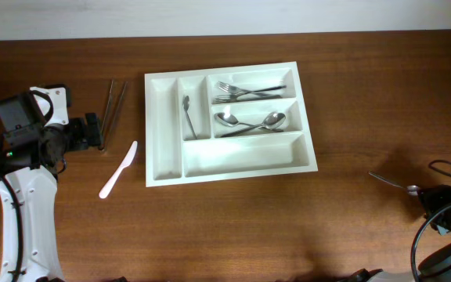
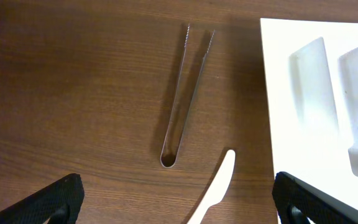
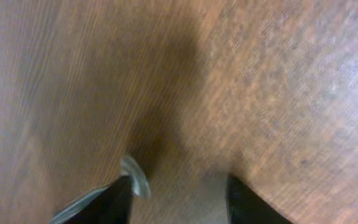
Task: Pack container
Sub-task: 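Move the right gripper down onto the last spoon and close on it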
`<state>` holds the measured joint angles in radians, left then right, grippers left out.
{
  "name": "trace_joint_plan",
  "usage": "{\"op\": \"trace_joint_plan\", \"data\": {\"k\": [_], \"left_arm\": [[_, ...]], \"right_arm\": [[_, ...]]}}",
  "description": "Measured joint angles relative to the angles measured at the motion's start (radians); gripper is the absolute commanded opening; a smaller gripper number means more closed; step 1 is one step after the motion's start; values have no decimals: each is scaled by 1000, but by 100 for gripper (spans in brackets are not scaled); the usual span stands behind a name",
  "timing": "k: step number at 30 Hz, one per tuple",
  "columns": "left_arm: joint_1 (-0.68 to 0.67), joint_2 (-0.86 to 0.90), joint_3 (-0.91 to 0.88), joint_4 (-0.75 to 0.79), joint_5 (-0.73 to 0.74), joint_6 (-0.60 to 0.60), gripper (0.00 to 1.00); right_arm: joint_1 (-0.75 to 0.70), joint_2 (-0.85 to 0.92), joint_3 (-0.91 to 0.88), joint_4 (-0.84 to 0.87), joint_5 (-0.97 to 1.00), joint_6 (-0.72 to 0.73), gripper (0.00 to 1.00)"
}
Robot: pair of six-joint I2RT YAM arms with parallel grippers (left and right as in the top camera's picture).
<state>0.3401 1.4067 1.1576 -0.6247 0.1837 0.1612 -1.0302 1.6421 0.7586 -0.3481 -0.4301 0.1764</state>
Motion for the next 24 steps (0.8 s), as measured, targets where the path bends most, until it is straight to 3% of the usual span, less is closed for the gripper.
{"op": "trace_joint_plan", "data": {"k": [5, 17, 20, 24], "left_arm": [[0, 0, 0, 0, 0, 0, 99], [0, 0, 0, 0, 0, 0, 99], [0, 0, 0, 0, 0, 0, 99], [0, 0, 0, 0, 0, 0, 99]], "right_arm": [[3, 3, -18, 32, -48, 0, 42], [3, 71, -19, 130, -137, 11, 16], [5, 84, -19, 143, -152, 19, 6], [13, 96, -19, 157, -178, 27, 4]]}}
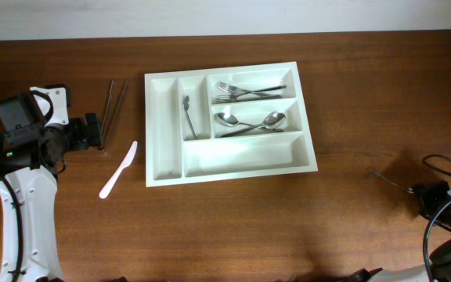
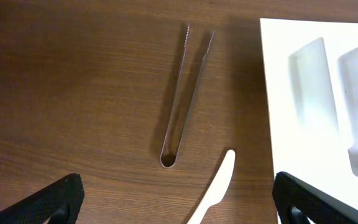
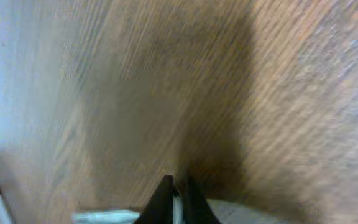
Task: Pack container
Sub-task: 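Move the right gripper down onto the last spoon and close on it, then lift the spoon with the right gripper and swing it over the tray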
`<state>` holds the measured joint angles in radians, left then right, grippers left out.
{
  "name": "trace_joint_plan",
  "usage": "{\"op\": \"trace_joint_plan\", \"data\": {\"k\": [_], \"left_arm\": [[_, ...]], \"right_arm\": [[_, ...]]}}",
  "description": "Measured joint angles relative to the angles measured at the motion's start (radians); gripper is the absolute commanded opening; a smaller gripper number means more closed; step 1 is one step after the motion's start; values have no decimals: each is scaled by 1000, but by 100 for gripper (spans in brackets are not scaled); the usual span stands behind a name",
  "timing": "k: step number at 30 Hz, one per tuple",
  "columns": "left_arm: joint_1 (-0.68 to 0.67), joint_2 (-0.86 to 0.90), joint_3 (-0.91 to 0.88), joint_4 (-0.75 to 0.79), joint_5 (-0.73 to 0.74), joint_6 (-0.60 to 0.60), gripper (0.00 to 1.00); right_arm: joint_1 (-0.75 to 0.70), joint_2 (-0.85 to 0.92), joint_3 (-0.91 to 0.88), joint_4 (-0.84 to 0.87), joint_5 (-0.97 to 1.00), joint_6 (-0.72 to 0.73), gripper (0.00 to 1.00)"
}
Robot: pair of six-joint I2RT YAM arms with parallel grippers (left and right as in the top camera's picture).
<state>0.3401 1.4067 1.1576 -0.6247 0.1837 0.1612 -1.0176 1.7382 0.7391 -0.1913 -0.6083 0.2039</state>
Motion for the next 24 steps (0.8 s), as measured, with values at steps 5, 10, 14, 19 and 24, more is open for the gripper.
{"op": "trace_joint_plan", "data": {"k": [5, 10, 14, 19, 24], "left_arm": [[0, 0, 0, 0, 0, 0, 99], [0, 0, 0, 0, 0, 0, 99], [0, 0, 0, 0, 0, 0, 99], [0, 0, 0, 0, 0, 0, 99], [0, 0, 0, 0, 0, 0, 99]], "right_arm": [[3, 1, 1, 2, -74, 2, 4], [13, -13, 32, 1, -186, 13, 4], [57, -109, 69, 0, -272, 69, 4], [186, -257, 121, 6, -309, 145, 4], [420, -346, 135, 55, -269, 197, 4]]}}
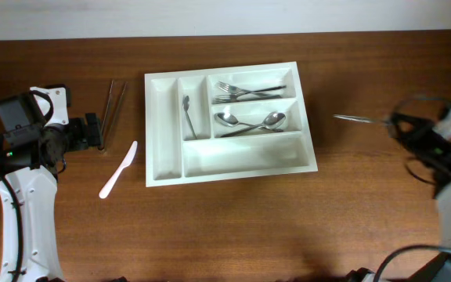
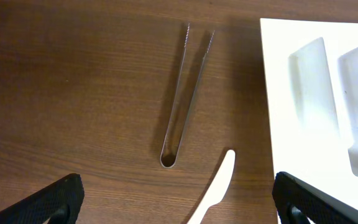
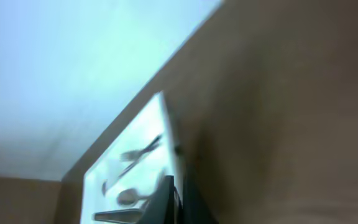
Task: Pack container
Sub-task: 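Lift the spoon with the right gripper and swing it over the tray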
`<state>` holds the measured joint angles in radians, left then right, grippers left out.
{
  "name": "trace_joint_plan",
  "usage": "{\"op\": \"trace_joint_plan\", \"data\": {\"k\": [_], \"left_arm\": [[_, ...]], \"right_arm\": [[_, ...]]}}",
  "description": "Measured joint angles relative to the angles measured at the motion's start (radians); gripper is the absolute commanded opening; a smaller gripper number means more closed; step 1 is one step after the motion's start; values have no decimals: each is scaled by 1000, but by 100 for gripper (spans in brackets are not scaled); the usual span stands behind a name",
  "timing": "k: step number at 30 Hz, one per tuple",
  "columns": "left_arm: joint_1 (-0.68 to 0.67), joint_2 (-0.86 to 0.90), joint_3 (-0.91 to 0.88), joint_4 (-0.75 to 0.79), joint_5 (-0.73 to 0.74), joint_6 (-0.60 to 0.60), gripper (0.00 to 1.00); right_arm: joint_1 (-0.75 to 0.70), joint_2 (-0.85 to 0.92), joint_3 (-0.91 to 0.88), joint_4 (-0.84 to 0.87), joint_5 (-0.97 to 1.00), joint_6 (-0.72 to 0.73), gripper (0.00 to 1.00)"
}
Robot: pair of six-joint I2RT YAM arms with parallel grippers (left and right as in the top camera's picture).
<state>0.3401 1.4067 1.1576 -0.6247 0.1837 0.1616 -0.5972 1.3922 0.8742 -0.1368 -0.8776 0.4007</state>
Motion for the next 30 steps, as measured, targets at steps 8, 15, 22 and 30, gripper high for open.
{"op": "trace_joint_plan", "data": {"k": [8, 15, 22, 30], "left_arm": [[0, 0, 0, 0, 0, 0, 99], [0, 0, 0, 0, 0, 0, 99], [0, 0, 0, 0, 0, 0, 99], [0, 0, 0, 0, 0, 0, 99]], "right_arm": [[425, 53, 3, 297, 106, -104, 4], [686, 229, 10, 682, 158, -215, 4], [804, 386, 10, 797, 222, -224, 4], [836, 447, 11, 800, 307, -75, 4]]}}
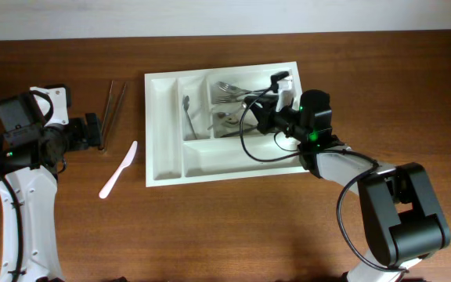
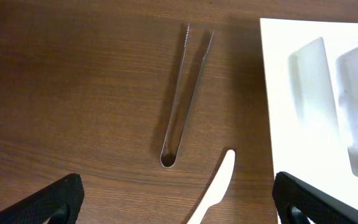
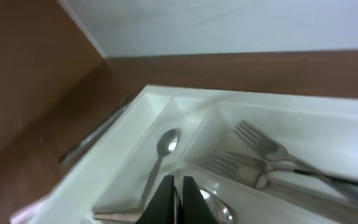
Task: Pack container
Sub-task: 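Lift the spoon with the right gripper and swing it over the tray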
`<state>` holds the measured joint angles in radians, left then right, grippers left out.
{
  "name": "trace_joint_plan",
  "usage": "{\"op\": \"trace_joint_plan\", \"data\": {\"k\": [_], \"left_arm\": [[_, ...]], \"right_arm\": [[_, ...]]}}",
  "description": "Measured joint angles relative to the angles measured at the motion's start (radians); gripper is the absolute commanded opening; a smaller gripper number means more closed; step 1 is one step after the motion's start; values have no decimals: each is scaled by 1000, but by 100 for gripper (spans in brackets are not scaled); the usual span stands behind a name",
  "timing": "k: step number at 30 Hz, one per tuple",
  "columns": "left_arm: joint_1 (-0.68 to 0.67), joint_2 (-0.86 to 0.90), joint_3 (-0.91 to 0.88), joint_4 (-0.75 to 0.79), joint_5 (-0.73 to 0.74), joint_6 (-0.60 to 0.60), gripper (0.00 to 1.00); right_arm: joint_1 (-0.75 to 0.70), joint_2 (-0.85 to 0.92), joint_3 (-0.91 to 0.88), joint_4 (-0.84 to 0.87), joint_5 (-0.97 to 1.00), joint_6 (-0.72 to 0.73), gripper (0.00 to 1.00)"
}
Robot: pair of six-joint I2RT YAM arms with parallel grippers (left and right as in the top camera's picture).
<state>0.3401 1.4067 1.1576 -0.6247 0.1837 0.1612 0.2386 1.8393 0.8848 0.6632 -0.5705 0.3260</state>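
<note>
The white cutlery tray (image 1: 233,164) lies mid-table, holding forks (image 1: 237,88) (image 3: 260,152) at the back, spoons (image 1: 224,119) in the middle slot and a small spoon (image 1: 187,113) (image 3: 160,158) in a narrow slot. My right gripper (image 1: 249,116) (image 3: 178,198) hangs low over the spoon slot, shut on a thin metal utensil of which only a sliver shows between the fingers. Left of the tray my left gripper (image 1: 96,131) (image 2: 176,202) stands open and holds nothing. Metal tongs (image 1: 114,106) (image 2: 185,93) lie ahead of it, with a white plastic knife (image 1: 118,169) (image 2: 215,190) just to the right of the tongs' loop.
The tray's long front compartment (image 1: 245,153) and its leftmost slot (image 1: 163,125) show bare white. The right arm's cable loops over the tray's right side. Brown tabletop surrounds the tray, with a pale wall along the far edge.
My right gripper, still shut on the utensil, has moved from the air right of the tray to low over the tray's spoon slot. The left arm, tongs and knife are unchanged.
My right gripper was open around a metal utensil near the table's right front edge. Then it was shut on it there. After that it held the utensil raised to the right of the tray, and now over the spoon slot. The left gripper stayed open throughout.
</note>
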Motion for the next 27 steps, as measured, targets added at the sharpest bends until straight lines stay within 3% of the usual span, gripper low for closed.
{"op": "trace_joint_plan", "data": {"k": [7, 27], "left_arm": [[0, 0, 0, 0, 0, 0, 99], [0, 0, 0, 0, 0, 0, 99]], "right_arm": [[39, 0, 26, -2, 53, 85, 4], [141, 175, 145, -31, 81, -178, 4]]}}
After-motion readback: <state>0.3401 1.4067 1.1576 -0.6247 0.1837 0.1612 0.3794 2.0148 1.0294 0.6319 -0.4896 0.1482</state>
